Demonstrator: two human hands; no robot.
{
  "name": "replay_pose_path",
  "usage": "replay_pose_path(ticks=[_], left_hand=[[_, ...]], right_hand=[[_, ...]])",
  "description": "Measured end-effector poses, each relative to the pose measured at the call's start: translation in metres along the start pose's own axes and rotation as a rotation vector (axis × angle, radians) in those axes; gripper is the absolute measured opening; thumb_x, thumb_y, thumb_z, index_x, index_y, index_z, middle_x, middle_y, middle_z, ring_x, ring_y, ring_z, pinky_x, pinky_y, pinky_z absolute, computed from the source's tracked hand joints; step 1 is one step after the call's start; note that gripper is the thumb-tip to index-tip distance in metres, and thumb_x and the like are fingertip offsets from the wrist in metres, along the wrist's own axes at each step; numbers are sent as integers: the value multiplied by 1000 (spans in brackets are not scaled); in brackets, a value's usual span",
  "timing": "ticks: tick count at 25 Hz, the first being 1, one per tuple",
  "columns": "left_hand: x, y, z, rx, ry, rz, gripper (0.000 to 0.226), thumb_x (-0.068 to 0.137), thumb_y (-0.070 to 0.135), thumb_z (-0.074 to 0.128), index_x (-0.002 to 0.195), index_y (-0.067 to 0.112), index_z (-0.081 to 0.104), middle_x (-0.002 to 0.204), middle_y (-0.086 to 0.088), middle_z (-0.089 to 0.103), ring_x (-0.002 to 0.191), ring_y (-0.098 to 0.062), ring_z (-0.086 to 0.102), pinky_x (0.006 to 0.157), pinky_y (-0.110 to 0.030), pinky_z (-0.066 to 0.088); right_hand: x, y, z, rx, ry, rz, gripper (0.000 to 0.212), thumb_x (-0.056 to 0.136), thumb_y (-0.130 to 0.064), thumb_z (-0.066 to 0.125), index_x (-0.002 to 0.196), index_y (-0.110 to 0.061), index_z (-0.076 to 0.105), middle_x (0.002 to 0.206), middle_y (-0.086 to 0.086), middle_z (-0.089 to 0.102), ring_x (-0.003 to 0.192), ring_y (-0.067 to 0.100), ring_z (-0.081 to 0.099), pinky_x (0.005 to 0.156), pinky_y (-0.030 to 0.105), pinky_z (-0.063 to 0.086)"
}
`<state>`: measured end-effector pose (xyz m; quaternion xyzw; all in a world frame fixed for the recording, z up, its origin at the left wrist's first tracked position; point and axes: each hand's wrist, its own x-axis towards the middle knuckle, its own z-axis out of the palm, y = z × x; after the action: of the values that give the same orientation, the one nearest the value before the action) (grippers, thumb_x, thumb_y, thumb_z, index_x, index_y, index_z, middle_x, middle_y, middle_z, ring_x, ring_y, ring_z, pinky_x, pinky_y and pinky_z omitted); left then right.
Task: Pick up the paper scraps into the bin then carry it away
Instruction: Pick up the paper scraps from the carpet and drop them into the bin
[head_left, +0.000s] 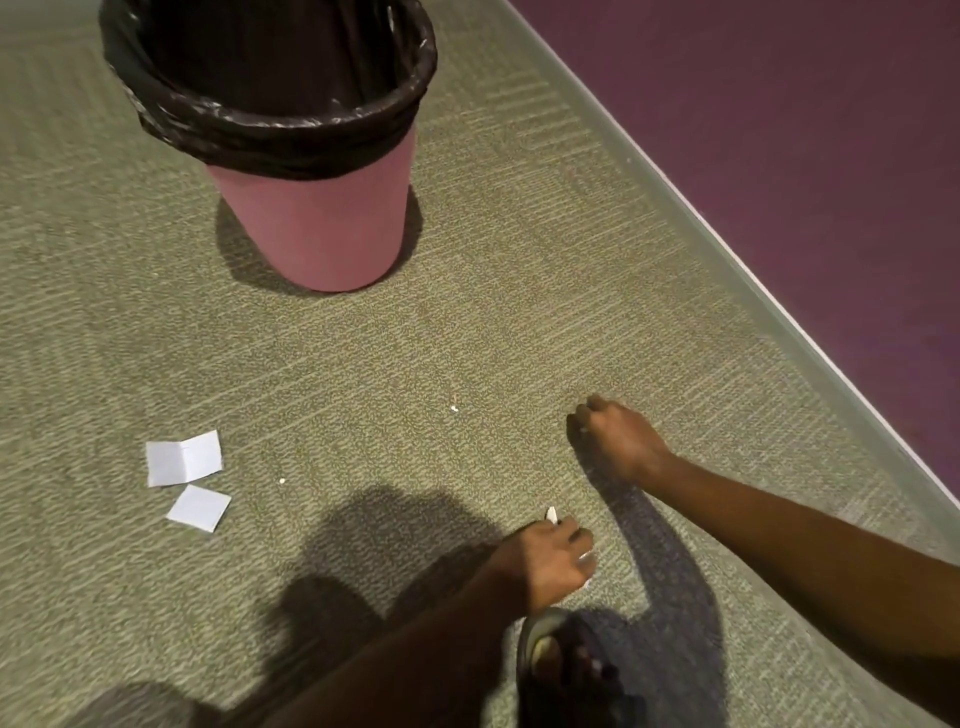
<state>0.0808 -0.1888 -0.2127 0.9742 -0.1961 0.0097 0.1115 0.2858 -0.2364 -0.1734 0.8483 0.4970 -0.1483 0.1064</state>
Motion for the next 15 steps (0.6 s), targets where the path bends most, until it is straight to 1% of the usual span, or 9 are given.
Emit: replay_pose_path(ticks=[2,4,6,7,9,11,12,13,15], left_hand=[[3,4,-1,12,-61,-9,6,71,26,64,76,23,64,84,9,60,83,-15,57,54,-23,45],[1,4,-4,21,-123,-40,5,67,27,65,70,22,65,81,10,58,83,-14,57,48,-21,45],[-5,-6,-5,-17,-78,-123,6,68,25,60,68,23,65,81,10,58,82,-13,59,42,-20,44],[-9,-14,-8,-106,-30,-206,13,70,23,52,68,22,65,80,9,58,80,-13,60,41,-20,45],[-20,-40,-10,-371,123,-389,25,76,18,43,75,22,68,81,3,59,77,-18,60,48,-23,47],[-39,-74,-29,-583,231,-600,20,83,15,52,83,19,72,84,0,59,80,-22,60,63,-28,45],[-52,-91,-44,-652,271,-674,16,83,14,57,82,19,72,82,2,59,79,-20,59,66,-28,43],[-66,-106,-60,-681,311,-732,14,81,12,59,78,19,70,78,4,59,77,-17,59,68,-29,44],[-100,-133,-91,-644,375,-842,14,81,12,59,72,17,69,74,4,62,73,-11,57,69,-32,46]], right_hand=[[1,0,0,4,29,4,9,86,-17,66,90,-16,59,90,1,54,68,21,57,53,29,40],[3,-3,-4,49,31,9,9,83,-12,66,88,-13,58,90,1,52,68,21,55,54,32,44],[12,-10,-11,246,53,66,7,83,-5,62,82,-11,59,88,1,56,72,21,57,56,32,46],[19,-16,-18,387,67,131,12,83,-2,60,78,-13,59,85,1,60,73,19,58,56,28,44],[36,-30,-33,707,79,268,18,82,3,57,76,-13,62,79,5,68,68,16,62,55,22,44],[50,-52,-48,1054,35,331,18,80,10,52,77,-5,62,71,15,68,58,21,61,53,24,48],[56,-66,-56,1189,-15,333,18,79,12,51,77,-3,61,68,18,66,54,24,60,52,28,49],[63,-79,-62,1272,-67,321,17,80,12,52,78,-3,59,66,19,64,52,24,58,52,29,49],[79,-109,-72,1335,-153,252,13,82,8,56,79,-4,58,68,18,61,54,23,57,53,32,49]])
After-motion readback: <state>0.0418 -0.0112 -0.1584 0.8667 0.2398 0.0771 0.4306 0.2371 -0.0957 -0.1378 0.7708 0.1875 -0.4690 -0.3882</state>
